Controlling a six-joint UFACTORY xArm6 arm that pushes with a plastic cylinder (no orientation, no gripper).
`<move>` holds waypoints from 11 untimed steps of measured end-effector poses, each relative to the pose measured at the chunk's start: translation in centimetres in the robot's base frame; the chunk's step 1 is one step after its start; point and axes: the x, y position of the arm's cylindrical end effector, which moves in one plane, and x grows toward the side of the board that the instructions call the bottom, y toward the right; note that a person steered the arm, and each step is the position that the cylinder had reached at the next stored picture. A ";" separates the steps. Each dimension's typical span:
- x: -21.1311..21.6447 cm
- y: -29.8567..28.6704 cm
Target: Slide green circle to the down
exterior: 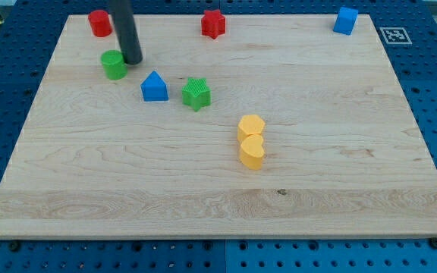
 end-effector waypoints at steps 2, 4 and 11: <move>0.0 -0.8; -2.2 -1.3; 0.5 -2.6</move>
